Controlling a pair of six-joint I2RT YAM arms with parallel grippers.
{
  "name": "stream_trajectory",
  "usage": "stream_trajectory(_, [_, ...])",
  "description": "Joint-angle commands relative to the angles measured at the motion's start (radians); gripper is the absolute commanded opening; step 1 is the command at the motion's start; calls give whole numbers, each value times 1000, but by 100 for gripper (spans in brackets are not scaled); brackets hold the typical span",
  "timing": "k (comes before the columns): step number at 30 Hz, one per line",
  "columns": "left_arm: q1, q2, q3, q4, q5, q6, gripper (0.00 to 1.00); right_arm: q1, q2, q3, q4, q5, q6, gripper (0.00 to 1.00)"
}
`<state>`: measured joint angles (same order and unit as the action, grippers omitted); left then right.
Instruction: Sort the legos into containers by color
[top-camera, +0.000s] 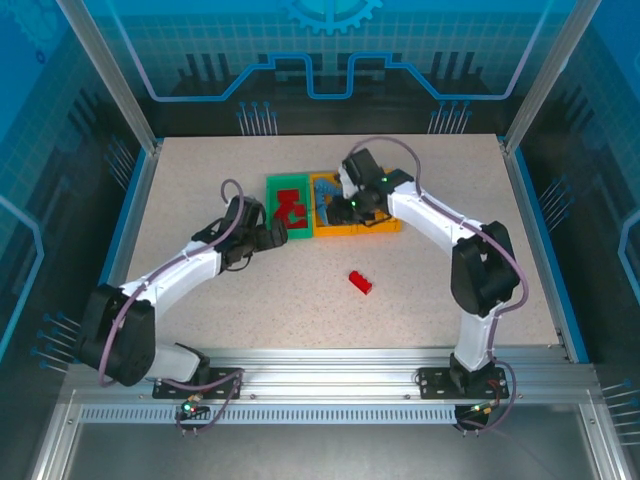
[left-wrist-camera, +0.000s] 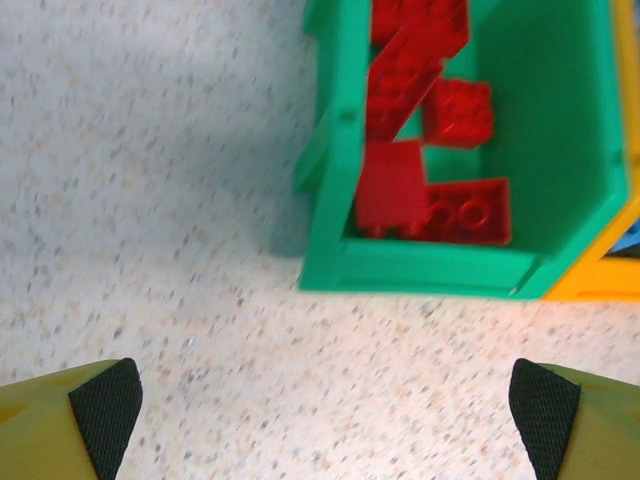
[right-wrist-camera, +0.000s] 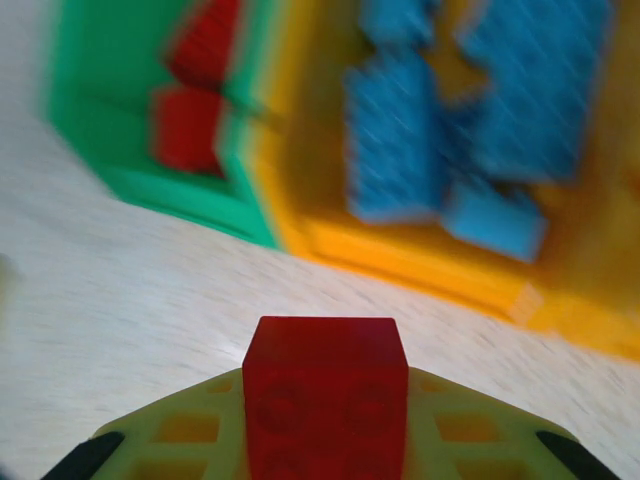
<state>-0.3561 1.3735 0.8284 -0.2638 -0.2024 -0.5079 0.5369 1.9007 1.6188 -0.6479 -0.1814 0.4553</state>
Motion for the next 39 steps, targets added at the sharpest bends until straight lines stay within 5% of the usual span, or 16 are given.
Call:
stream_trajectory(1, [-5,-58,-69,63,0,-40,99,13,114,166,8,-175,50,24])
stream_trajectory(6, [-40,-89,-136,98,35,-12,99,14,296,421,-61,-202,83,25])
stream_trajectory(13, [-206,-80,-168,162,12,91,99,14,508,685,-121,-245,139,30])
stream_trajectory(17, [-270,-62,-197,226,66,153,99,14,581,793,-146,-264,161,42])
stream_trajectory(19, [-293,-60,-214,268,96,171,99,13,588,811,-157,-263,164,57])
stream_trajectory(26, [-346,-23,-223,381,210,238,99,12,467,714,-156,-234,134,82])
stream_trajectory(39, [-499,297,40,346,269,488,99,-148,3,96,32,-218,113,85])
